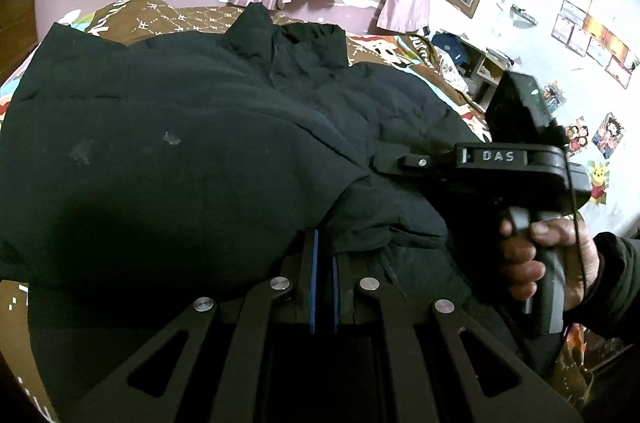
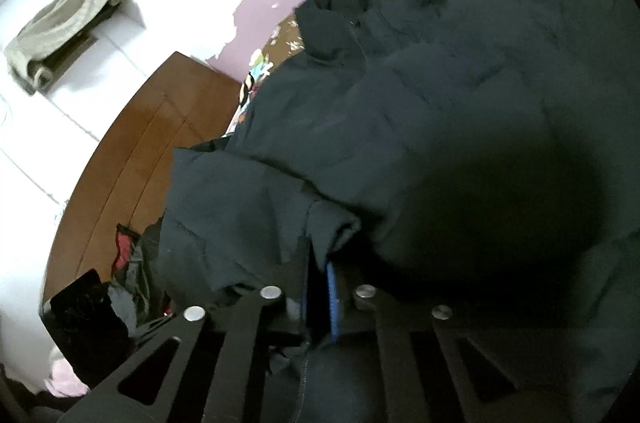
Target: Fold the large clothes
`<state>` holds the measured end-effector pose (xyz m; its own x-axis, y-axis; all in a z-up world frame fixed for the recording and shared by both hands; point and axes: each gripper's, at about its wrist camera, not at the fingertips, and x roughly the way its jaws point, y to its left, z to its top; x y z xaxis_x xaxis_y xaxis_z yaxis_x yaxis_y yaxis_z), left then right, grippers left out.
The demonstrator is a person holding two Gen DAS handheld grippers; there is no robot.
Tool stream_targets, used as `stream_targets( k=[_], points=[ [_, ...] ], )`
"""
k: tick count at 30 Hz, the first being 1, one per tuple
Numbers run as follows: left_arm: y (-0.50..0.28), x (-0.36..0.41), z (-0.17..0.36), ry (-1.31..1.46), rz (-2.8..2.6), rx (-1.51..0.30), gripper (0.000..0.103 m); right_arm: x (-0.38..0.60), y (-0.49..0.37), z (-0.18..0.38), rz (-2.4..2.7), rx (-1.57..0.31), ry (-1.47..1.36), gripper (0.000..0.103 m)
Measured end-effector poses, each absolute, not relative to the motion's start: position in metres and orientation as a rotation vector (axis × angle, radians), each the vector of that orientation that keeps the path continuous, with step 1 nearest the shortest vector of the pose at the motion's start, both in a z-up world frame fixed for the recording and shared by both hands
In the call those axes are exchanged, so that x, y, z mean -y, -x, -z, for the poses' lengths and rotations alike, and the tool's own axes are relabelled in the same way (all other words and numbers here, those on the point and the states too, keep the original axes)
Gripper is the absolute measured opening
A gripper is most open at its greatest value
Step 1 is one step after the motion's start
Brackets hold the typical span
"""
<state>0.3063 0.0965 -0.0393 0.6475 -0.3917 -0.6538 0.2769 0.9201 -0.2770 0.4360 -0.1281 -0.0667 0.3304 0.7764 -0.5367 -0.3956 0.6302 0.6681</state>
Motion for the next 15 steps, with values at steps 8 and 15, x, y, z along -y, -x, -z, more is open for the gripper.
stream_targets(
  k=[8,15],
  points=[
    [-0.301,-0.092,0.031,0.123,0.409,-0.737,0.017,0.147,-0.423,0.002,-0.714,-0.686,-0.308,0.004],
    [-0.3,-0.11,0.013,0.175,0.361,-0.661,0.032,0.202,-0.432,-0.019,-0.475,-0.557,-0.306,0.004]
  ],
)
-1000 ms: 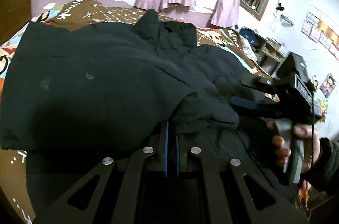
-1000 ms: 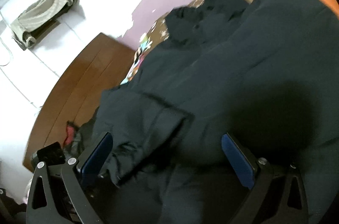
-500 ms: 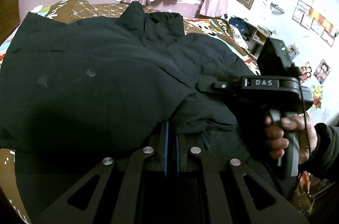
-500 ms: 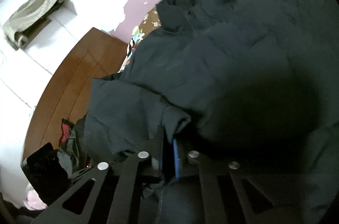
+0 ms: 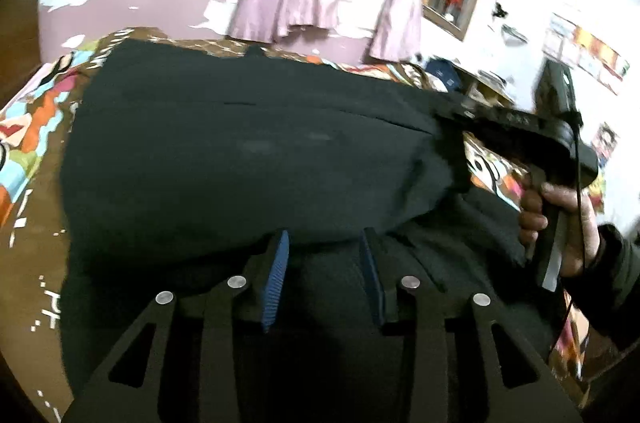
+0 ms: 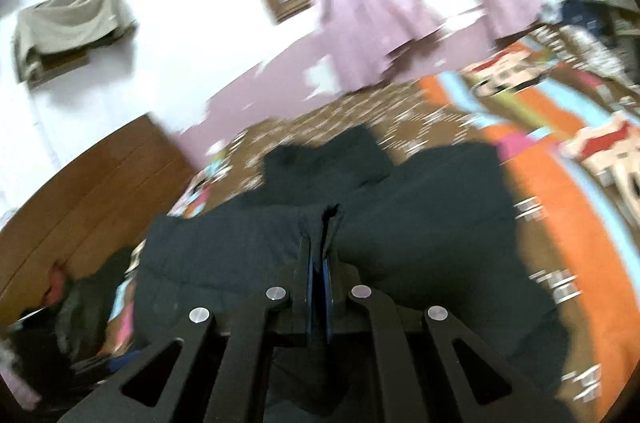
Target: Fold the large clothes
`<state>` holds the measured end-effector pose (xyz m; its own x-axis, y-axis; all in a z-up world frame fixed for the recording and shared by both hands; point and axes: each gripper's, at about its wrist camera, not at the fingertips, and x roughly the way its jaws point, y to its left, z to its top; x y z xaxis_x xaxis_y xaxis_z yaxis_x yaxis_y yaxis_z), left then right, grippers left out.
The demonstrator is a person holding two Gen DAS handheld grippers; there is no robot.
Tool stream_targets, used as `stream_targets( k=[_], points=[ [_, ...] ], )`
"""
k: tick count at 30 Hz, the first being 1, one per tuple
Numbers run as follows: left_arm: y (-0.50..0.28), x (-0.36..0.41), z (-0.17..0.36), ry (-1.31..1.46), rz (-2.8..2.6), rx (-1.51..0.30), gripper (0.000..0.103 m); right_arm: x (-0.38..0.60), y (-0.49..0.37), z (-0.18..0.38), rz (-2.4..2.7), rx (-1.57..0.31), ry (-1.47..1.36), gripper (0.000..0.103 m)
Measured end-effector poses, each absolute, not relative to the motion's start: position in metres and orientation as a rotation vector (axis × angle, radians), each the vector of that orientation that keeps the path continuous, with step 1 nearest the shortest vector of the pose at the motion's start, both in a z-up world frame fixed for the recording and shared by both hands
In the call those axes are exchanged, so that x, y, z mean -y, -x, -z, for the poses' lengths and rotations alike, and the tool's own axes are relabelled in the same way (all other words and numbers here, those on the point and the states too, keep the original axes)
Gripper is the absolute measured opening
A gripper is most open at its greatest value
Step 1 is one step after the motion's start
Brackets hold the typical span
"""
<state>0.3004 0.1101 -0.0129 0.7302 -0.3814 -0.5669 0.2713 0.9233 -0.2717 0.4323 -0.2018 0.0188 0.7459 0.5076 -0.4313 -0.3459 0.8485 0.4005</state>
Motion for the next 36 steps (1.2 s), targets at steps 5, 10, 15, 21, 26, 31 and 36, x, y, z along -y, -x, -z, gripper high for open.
stream_targets(
  k=[5,10,15,21,26,31,36],
  points=[
    [-0.313,-0.13,0.005,0.193,0.244,-0.644,0.032,0.228,-0.444,-0.024,-0.337,-0.502,-0.264,0.004],
    [-0.336,-0.155,0.008,0.247,0.114,-0.676,0.054,0.235,-0.455,0.003,-0.191,-0.557,-0.224,0.012],
    [-0.356,-0.163,0.003,0.19,0.062,-0.688,0.055,0.242,-0.448,-0.001,-0.137,-0.516,-0.196,0.06],
    [-0.39,-0.145,0.015,0.114,0.085,-0.721,0.058,0.186,-0.448,-0.003,-0.315,-0.507,0.05,0.071],
    [-0.405,-0.129,0.04,0.037,0.098,-0.792,0.065,0.145,-0.459,0.033,-0.428,-0.635,0.219,0.075],
    [-0.41,-0.12,0.06,-0.034,0.097,-0.837,0.082,0.132,-0.477,0.076,-0.425,-0.769,0.296,0.079],
    [-0.412,-0.115,0.075,-0.074,0.091,-0.853,0.083,0.132,-0.48,0.089,-0.42,-0.796,0.316,0.079]
  ],
)
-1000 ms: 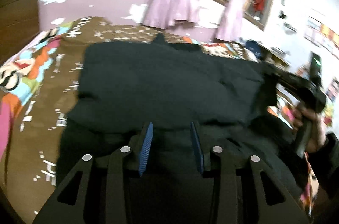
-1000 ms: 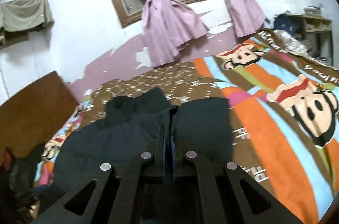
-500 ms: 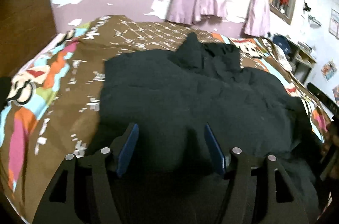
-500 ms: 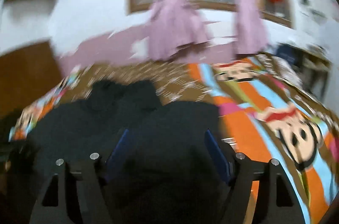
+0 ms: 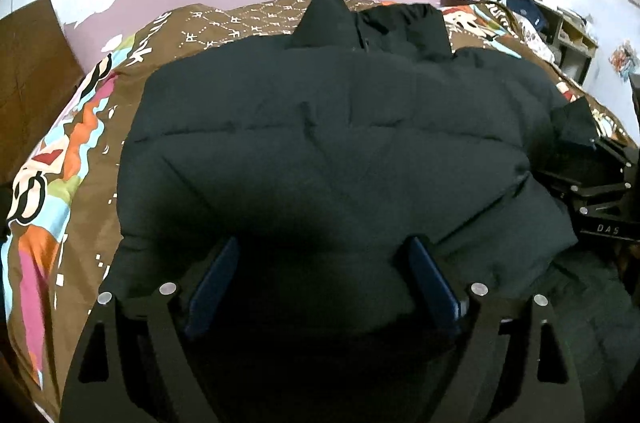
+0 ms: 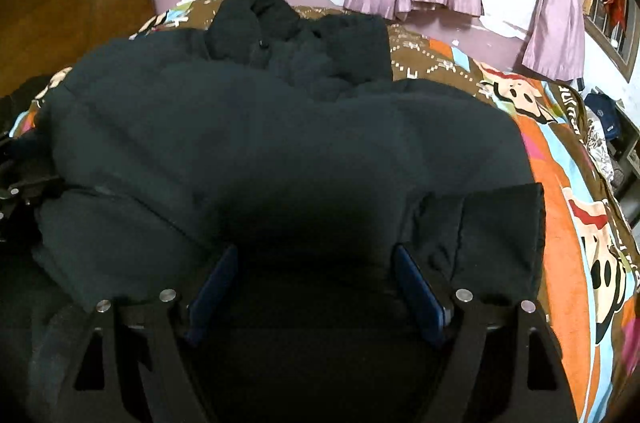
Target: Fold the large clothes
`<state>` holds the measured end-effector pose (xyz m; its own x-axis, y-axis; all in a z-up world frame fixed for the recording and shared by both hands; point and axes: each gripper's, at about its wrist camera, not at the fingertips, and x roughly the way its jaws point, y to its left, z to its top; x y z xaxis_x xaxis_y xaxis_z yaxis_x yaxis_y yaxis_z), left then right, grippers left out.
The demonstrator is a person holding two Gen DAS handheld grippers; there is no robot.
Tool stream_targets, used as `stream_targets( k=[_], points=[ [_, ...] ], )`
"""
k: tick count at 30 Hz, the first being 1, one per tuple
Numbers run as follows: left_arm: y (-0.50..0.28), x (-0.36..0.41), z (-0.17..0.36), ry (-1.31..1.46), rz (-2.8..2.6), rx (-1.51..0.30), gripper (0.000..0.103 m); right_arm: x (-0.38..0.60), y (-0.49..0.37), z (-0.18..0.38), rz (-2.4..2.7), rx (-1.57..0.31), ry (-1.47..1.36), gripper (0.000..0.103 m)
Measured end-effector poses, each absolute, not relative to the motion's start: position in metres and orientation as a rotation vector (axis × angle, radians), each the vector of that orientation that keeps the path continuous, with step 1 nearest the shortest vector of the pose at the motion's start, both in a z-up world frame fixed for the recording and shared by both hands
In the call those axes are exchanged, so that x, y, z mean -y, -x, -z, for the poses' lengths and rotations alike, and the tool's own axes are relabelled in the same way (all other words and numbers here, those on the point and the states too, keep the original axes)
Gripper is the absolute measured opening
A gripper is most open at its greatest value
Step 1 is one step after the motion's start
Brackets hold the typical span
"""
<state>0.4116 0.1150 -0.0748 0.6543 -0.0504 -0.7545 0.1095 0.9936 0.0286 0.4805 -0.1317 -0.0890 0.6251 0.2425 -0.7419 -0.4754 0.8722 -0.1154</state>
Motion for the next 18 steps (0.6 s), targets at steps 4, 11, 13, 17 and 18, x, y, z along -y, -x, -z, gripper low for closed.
stream_targets(
  k=[4,11,13,17,18],
  points=[
    [-0.414,-0.113,0.082,-0.082,0.093,-0.872,0.083,0.131,-0.486,0.097,-0.422,-0.827,0.315,0.079],
    [-0.408,-0.113,0.084,-0.094,0.086,-0.847,0.084,0.132,-0.478,0.095,-0.419,-0.796,0.313,0.08],
    [-0.405,-0.114,0.082,-0.086,0.086,-0.833,0.087,0.131,-0.474,0.093,-0.411,-0.781,0.321,0.08],
    [-0.4,-0.115,0.079,-0.084,0.065,-0.809,0.096,0.13,-0.472,0.091,-0.405,-0.763,0.326,0.081],
    [-0.4,-0.114,0.078,-0.086,0.063,-0.807,0.097,0.131,-0.471,0.09,-0.406,-0.76,0.322,0.081]
  ],
)
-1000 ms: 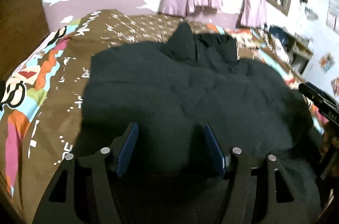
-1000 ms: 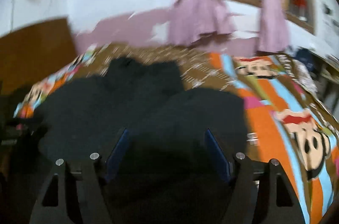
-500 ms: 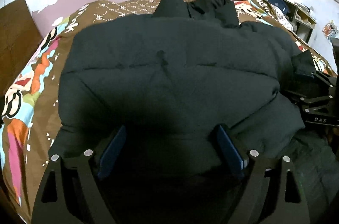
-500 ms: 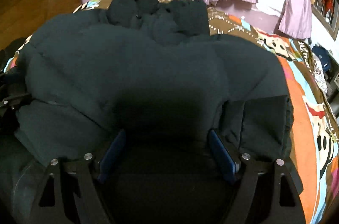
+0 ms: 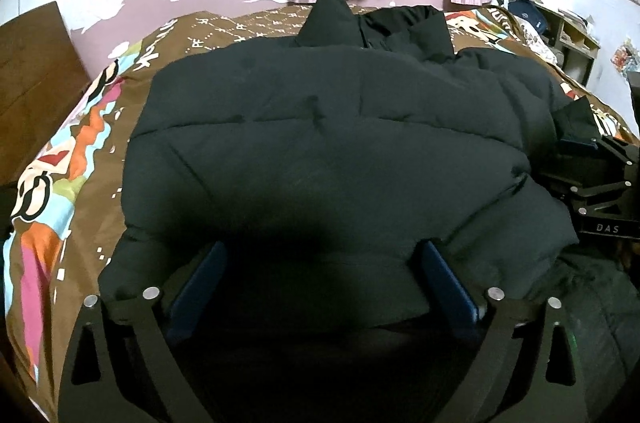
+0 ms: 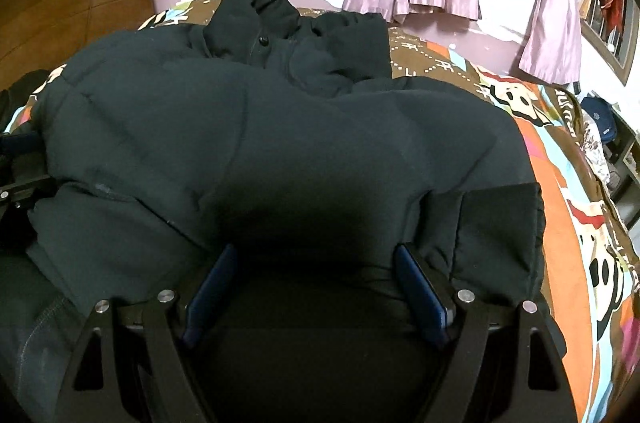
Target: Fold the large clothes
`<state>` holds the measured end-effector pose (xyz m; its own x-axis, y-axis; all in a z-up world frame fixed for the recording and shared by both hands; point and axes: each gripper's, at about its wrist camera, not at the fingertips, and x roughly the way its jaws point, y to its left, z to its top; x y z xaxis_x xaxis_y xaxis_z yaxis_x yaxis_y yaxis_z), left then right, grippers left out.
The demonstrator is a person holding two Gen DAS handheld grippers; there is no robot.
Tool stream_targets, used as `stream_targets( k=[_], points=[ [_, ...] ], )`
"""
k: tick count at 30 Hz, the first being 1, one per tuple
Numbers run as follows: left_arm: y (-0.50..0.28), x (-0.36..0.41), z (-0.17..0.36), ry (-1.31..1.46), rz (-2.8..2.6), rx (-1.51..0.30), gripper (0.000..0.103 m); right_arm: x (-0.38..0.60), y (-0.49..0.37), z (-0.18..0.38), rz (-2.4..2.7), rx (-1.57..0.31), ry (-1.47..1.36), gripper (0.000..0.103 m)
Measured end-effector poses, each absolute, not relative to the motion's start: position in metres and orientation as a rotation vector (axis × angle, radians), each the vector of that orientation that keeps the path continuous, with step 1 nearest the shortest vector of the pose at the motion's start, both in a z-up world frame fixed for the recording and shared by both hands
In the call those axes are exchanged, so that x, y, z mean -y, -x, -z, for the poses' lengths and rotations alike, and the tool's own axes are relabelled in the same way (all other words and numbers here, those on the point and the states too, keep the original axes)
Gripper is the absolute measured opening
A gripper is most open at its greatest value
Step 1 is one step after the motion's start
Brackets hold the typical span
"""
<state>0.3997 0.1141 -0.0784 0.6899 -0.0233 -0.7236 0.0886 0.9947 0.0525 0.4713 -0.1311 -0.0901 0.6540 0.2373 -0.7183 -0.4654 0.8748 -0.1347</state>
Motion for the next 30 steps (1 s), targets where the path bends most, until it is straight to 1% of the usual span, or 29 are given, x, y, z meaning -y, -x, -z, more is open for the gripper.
stream_targets(
  k=[5,10,12,14,17,21,25,27,30],
  points=[
    [-0.395,-0.118,0.076,-0.06,0.069,-0.8,0.1,0.133,-0.458,0.082,-0.37,-0.751,0.337,0.081],
    [-0.375,-0.127,0.059,0.017,0.094,-0.822,0.099,0.139,-0.423,0.051,-0.377,-0.749,0.342,0.082],
    [-0.363,-0.129,0.05,0.045,0.06,-0.844,0.1,0.147,-0.407,0.036,-0.39,-0.75,0.304,0.083],
    [-0.344,-0.131,0.046,0.112,0.036,-0.888,0.099,0.155,-0.392,0.025,-0.411,-0.76,0.26,0.088],
    [-0.317,-0.133,0.042,0.221,0.051,-0.943,0.099,0.167,-0.367,0.01,-0.436,-0.78,0.201,0.091],
    [-0.289,-0.138,0.026,0.318,0.064,-0.972,0.099,0.181,-0.34,-0.008,-0.443,-0.817,0.17,0.092],
    [-0.274,-0.144,-0.012,0.353,0.082,-1.01,0.099,0.195,-0.32,-0.035,-0.449,-0.837,0.121,0.093],
    [-0.269,-0.144,-0.041,0.326,0.082,-0.988,0.099,0.2,-0.313,-0.058,-0.449,-0.848,0.096,0.093],
    [-0.259,-0.143,-0.099,0.237,0.063,-0.931,0.099,0.204,-0.31,-0.089,-0.433,-0.865,0.05,0.094]
  ],
)
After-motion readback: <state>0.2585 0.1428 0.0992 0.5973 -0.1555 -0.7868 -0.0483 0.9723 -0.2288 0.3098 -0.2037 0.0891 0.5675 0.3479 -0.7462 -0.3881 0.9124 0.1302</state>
